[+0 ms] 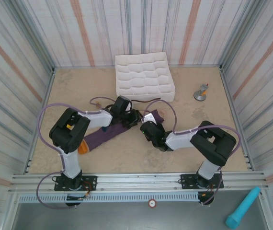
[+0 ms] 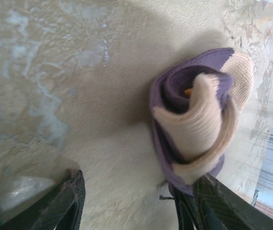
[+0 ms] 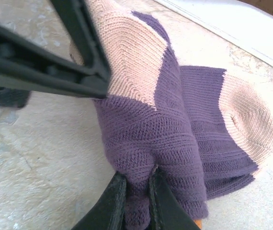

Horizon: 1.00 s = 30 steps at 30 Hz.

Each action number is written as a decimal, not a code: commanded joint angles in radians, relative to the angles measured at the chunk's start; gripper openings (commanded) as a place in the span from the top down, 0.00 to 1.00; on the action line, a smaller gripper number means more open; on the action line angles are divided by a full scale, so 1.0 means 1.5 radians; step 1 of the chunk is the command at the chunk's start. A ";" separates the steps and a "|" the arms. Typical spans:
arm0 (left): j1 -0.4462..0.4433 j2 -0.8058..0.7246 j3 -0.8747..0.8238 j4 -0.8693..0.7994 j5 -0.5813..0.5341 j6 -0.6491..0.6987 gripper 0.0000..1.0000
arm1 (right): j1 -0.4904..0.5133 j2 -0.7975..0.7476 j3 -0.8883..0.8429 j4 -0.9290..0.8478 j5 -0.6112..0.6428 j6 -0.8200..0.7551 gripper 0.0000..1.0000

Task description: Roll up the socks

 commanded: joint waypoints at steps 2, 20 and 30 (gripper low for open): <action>0.004 -0.041 -0.021 0.004 0.011 0.009 0.40 | -0.032 0.014 -0.040 -0.110 -0.123 0.044 1.00; 0.004 -0.043 -0.050 0.067 0.021 -0.003 0.43 | -0.246 -0.050 -0.064 -0.093 -0.591 0.161 1.00; -0.013 -0.008 -0.025 0.089 0.021 0.008 0.43 | -0.333 0.018 -0.025 -0.140 -0.766 0.280 1.00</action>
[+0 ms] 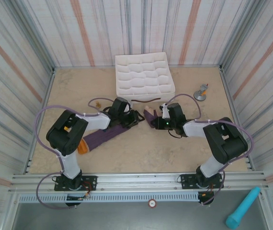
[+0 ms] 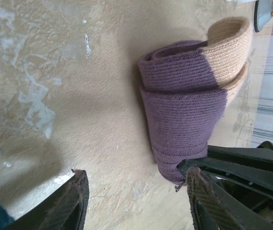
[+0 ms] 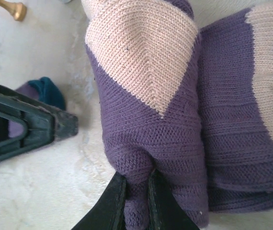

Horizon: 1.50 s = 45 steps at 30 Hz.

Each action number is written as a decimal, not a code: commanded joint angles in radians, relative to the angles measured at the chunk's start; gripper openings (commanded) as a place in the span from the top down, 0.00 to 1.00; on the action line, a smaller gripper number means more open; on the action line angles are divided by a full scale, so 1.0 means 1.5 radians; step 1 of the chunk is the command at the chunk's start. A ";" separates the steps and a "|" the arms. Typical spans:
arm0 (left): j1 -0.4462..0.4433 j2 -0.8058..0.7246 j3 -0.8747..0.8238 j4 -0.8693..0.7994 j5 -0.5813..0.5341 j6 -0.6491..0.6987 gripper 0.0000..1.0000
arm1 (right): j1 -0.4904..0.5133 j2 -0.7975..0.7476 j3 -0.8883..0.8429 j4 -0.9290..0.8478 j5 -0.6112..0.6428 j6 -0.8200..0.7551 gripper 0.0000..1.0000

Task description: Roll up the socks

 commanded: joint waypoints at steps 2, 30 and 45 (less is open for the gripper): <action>-0.014 0.025 0.026 0.024 0.005 0.011 0.42 | -0.032 0.072 -0.006 -0.159 -0.104 0.100 1.00; -0.031 0.130 0.118 -0.028 -0.023 0.012 0.81 | -0.085 0.037 -0.015 -0.166 -0.139 0.150 0.87; -0.033 0.067 0.126 -0.202 -0.045 0.029 0.92 | 0.250 -0.212 0.064 -0.416 0.465 -0.078 0.33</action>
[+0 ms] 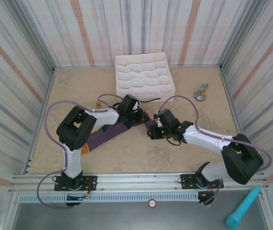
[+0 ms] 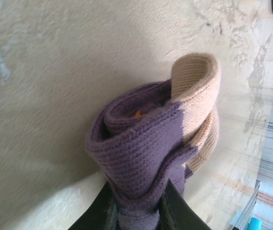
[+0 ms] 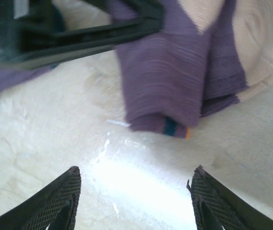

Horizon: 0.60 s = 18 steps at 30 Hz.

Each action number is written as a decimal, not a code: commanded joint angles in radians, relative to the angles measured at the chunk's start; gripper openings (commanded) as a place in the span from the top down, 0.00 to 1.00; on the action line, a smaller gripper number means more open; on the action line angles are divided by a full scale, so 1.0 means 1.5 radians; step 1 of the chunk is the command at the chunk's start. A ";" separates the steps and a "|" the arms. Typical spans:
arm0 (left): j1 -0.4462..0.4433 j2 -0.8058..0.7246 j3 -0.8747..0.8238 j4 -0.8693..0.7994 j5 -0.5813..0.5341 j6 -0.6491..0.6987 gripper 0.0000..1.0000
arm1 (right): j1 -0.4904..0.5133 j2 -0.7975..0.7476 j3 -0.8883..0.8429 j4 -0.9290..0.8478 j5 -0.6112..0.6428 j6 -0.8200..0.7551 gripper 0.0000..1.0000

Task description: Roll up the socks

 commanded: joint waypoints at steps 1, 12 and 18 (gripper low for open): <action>0.002 -0.017 -0.005 -0.099 -0.027 0.006 0.92 | 0.069 -0.019 0.014 -0.061 0.233 -0.080 0.33; -0.004 -0.030 -0.032 -0.087 -0.012 -0.025 0.92 | 0.220 0.099 0.045 0.041 0.484 -0.191 0.33; -0.007 -0.039 -0.043 -0.086 -0.011 -0.030 0.92 | 0.220 0.158 0.051 0.107 0.510 -0.212 0.37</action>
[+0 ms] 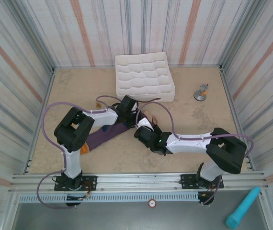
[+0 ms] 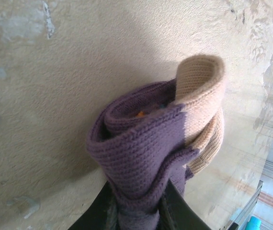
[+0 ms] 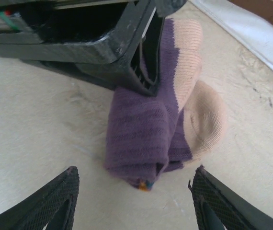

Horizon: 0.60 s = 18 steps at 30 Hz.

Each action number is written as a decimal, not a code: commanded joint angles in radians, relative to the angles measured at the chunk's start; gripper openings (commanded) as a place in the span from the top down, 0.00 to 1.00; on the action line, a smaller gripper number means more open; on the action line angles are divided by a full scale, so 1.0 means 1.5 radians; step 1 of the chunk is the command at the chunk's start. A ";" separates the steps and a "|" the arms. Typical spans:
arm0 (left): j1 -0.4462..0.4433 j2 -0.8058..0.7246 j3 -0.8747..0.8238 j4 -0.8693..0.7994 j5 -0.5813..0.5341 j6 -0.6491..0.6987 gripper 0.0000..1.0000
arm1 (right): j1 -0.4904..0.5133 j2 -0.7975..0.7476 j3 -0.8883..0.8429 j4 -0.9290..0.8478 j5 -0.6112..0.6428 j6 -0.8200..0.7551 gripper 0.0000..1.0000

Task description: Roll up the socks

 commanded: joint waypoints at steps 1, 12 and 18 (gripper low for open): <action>-0.007 -0.017 -0.031 -0.051 -0.010 -0.010 0.92 | -0.002 0.030 0.017 0.048 0.050 -0.031 0.37; -0.009 -0.018 -0.043 -0.041 -0.004 -0.013 0.93 | -0.032 0.081 -0.005 0.083 0.025 0.012 0.53; -0.009 -0.015 -0.045 -0.028 0.009 -0.014 0.87 | -0.066 0.063 -0.037 0.082 -0.017 0.039 0.80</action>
